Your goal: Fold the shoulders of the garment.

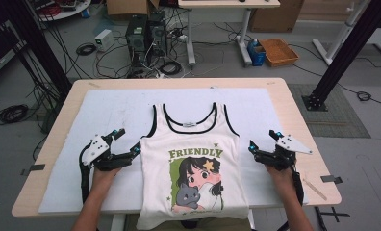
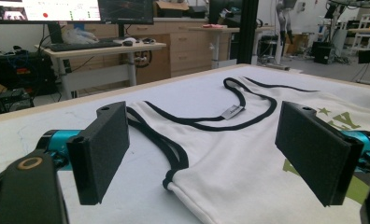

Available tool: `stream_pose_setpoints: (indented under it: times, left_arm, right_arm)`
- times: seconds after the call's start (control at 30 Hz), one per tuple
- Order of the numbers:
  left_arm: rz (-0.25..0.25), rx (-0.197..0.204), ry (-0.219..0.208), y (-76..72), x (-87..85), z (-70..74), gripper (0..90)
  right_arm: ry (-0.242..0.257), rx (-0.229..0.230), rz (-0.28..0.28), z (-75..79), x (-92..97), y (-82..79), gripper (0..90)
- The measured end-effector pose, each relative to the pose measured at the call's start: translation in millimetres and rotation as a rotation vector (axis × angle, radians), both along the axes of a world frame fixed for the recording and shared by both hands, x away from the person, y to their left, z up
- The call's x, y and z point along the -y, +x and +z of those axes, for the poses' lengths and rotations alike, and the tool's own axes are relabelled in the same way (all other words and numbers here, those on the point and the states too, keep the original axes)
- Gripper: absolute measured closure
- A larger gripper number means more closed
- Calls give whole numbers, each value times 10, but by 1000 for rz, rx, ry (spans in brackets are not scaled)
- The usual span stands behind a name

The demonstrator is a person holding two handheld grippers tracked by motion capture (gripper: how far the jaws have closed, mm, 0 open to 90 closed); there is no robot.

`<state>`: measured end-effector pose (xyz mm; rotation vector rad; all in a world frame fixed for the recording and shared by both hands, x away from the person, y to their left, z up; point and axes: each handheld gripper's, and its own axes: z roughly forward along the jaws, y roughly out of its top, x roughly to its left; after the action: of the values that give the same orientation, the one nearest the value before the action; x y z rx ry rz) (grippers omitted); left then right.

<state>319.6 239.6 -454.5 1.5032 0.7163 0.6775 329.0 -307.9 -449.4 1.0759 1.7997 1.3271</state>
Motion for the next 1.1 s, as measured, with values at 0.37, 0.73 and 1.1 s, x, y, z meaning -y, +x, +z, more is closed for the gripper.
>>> stream_pose_setpoints:
  times: [0.37,0.73,1.1]
  left_arm:
    - [4,-6,-10,8,-9,1,176]
    - [53,-33,-35,53,-69,80,176]
    - [26,-67,-42,206,-51,200,176]
  right_arm:
    - [-6,2,-3,0,-2,3,120]
    - [7,-27,-9,17,5,46,120]
    - [80,65,-16,313,1,39,120]
